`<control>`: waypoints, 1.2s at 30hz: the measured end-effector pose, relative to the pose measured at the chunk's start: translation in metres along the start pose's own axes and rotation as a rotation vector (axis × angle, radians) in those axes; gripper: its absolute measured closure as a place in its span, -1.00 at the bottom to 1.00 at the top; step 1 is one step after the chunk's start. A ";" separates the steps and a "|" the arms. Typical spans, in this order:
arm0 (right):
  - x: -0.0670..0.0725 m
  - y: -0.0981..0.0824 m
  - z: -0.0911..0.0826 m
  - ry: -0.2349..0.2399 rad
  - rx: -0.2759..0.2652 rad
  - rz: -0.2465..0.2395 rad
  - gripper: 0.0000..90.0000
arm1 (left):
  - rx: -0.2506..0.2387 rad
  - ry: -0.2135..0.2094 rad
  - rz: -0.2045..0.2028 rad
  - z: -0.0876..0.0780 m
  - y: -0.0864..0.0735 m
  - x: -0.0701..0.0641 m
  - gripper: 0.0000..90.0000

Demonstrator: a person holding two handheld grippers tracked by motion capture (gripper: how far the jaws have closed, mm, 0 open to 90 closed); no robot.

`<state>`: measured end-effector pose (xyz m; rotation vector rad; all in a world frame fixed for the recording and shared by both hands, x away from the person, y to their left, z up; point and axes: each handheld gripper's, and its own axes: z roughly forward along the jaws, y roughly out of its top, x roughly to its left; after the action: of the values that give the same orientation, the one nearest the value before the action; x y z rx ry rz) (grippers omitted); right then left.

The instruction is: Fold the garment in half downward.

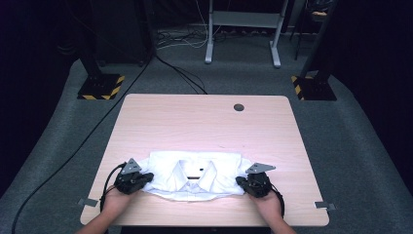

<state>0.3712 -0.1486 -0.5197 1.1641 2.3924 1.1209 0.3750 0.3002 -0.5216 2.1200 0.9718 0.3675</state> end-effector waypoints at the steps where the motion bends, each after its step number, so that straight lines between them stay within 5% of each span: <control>1: 0.000 0.001 -0.001 -0.015 -0.005 0.007 0.84 | -0.005 -0.001 -0.001 0.000 0.000 0.000 0.85; 3: 0.000 0.002 -0.002 -0.020 -0.007 0.007 0.78 | -0.007 -0.001 -0.002 -0.001 0.000 0.000 0.77; 4: 0.000 0.002 -0.002 -0.021 -0.010 0.006 0.59 | -0.032 -0.012 0.001 -0.005 0.004 0.002 0.61; 6: 0.003 0.009 -0.011 -0.044 -0.062 0.010 0.47 | -0.037 -0.018 0.009 -0.006 0.008 0.000 0.43; 12: 0.013 0.019 -0.011 0.009 -0.083 -0.011 0.30 | -0.042 -0.033 0.053 0.002 0.022 -0.013 0.06; 16: 0.019 0.019 -0.001 0.033 -0.060 -0.031 0.24 | -0.014 -0.047 0.088 0.012 0.023 -0.021 -0.02; 24: 0.021 0.011 0.012 0.019 -0.028 -0.053 0.18 | -0.002 -0.051 0.066 0.017 0.014 -0.017 -0.11; 28: 0.023 0.010 0.015 0.013 -0.019 -0.066 0.15 | 0.002 -0.030 0.102 0.019 0.012 -0.020 -0.15; 36: 0.027 0.004 0.016 -0.011 -0.017 -0.137 0.14 | -0.012 -0.023 0.101 0.021 0.009 -0.024 -0.17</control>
<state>0.3645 -0.1184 -0.5243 0.9822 2.4085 1.0854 0.3749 0.2683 -0.5275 2.1632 0.8492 0.3970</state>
